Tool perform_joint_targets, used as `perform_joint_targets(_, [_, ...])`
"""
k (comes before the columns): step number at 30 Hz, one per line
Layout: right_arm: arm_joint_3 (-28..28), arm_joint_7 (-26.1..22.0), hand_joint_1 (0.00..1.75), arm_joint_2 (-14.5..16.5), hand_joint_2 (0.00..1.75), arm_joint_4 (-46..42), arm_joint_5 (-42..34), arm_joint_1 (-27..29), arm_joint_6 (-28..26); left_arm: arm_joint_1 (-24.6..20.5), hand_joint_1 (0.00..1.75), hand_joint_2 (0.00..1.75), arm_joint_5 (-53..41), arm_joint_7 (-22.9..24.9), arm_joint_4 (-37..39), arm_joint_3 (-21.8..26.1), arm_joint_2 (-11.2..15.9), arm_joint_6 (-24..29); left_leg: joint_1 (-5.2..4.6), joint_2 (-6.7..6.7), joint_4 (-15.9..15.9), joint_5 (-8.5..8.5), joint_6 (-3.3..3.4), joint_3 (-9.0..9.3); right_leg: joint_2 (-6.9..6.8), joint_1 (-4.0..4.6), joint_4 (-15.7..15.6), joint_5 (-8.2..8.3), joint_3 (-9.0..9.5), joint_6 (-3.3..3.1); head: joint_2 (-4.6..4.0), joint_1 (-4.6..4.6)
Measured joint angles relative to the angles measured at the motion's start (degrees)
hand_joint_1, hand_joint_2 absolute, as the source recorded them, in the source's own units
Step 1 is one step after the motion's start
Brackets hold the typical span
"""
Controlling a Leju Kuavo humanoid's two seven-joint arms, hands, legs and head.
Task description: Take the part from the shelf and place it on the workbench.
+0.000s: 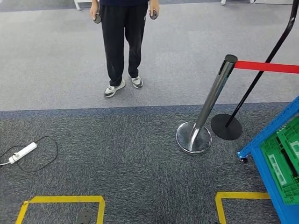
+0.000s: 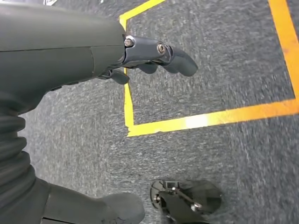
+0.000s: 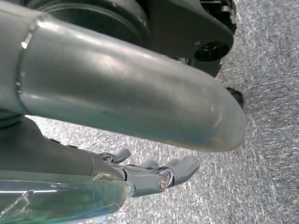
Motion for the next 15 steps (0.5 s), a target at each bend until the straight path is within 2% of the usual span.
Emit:
perform_joint_targets(1, [0.0,0.0,0.0,0.0,0.0,0.0,0.0,-0.1,0.0,0.0,0.0,1.75,0.0,0.1,0.0,-0.1,0.0,-0.1,0.0,-0.35,3.9,-1.54,-0.03,-1.96,0.55,-0.01,0.0,0.01,-0.04,-0.09,0.0,-0.02])
perform_joint_targets(2, [0.0,0.0,0.0,0.0,0.0,0.0,0.1,-0.1,0.0,0.1,0.0,1.75,0.0,0.2,0.0,-0.1,0.0,-0.1,0.01,-0.51,6.6,-2.15,-0.03,-3.44,1.14,-0.01,0.0,0.01,-0.05,-0.12,0.0,-0.03])
perform_joint_targets(3, [0.0,0.0,0.0,0.0,0.0,0.0,0.1,0.0,0.0,0.1,0.0,1.75,0.0,0.2,0.0,-0.1,0.0,-0.2,0.04,-0.61,7.4,-1.59,0.0,-4.06,1.76,-0.04,0.0,0.03,-0.04,-0.1,0.0,-0.02])
perform_joint_targets(4, [0.0,0.0,0.0,0.0,0.0,0.0,0.1,0.0,0.0,0.1,0.0,1.75,-0.1,0.3,0.0,-0.1,0.0,-0.2,0.11,-0.75,5.8,0.1,0.03,-3.58,2.41,-0.09,0.0,0.07,-0.01,-0.03,0.0,-0.02])
perform_joint_targets(5, [0.0,0.0,0.0,0.0,0.0,0.0,0.1,-0.1,0.0,0.0,0.0,1.75,-0.2,0.4,0.0,-0.2,0.0,-0.3,0.25,-1.15,2.5,2.38,0.03,-2.2,3.05,-0.16,0.0,0.12,0.03,0.09,0.0,-0.02])
perform_joint_targets(6, [0.0,0.0,0.0,0.0,0.0,0.0,0.2,-0.1,0.0,0.0,0.0,1.75,-0.2,0.5,0.0,-0.2,0.0,-0.4,0.46,-2.07,-1.4,4.46,-0.02,-0.52,3.66,-0.17,0.1,0.18,0.0,0.3,0.0,-0.03])
perform_joint_targets(7, [0.0,0.0,0.0,0.0,0.0,0.0,0.2,-0.2,0.0,0.0,0.0,1.75,-0.3,0.6,0.1,-0.3,0.0,-0.6,0.69,-3.04,-5.0,5.75,-0.04,0.98,4.26,-0.14,0.2,0.2,-0.15,0.57,0.0,-0.03])
perform_joint_targets(9, [0.0,0.1,0.0,0.0,0.0,0.0,0.4,-0.3,0.0,-0.1,0.0,1.75,-0.4,0.9,0.1,-0.4,-0.1,-1.0,0.82,-4.25,-8.4,6.37,0.14,2.32,5.22,-0.1,0.3,0.41,-0.59,1.3,0.0,-0.06])
perform_joint_targets(10, [0.0,0.2,0.0,0.0,0.0,0.0,0.4,-0.2,0.0,-0.1,0.0,1.75,-0.4,1.0,0.1,-0.5,0.0,-1.2,0.75,-4.08,-8.7,6.31,0.43,2.41,5.65,-0.18,0.2,0.56,-0.8,1.69,0.0,-0.02])
perform_joint_targets(11, [0.0,0.2,0.0,0.0,0.0,0.0,0.5,-0.1,0.0,-0.1,0.0,1.75,-0.5,1.2,0.1,-0.6,0.0,-1.3,0.7,-3.62,-8.7,6.49,0.83,2.4,5.65,-0.31,0.1,0.67,-1.02,2.03,0.0,-0.03])
perform_joint_targets(13, [0.0,0.2,0.0,0.0,0.0,0.0,0.5,0.0,0.1,-0.1,0.0,1.75,-0.6,1.4,0.1,-0.6,0.0,-1.6,0.66,-2.68,-8.9,6.73,1.7,2.46,3.7,-0.29,1.9,-0.42,-2.13,2.47,0.0,0.28])
perform_joint_targets(15, [0.0,0.2,0.0,0.0,0.0,0.0,0.4,-0.2,0.2,0.0,0.0,1.75,-0.7,1.6,0.2,-0.6,-0.1,-1.8,0.45,-1.47,-9.0,6.73,2.29,2.49,0.98,-0.16,8.4,-3.84,-5.14,2.67,0.0,0.57])
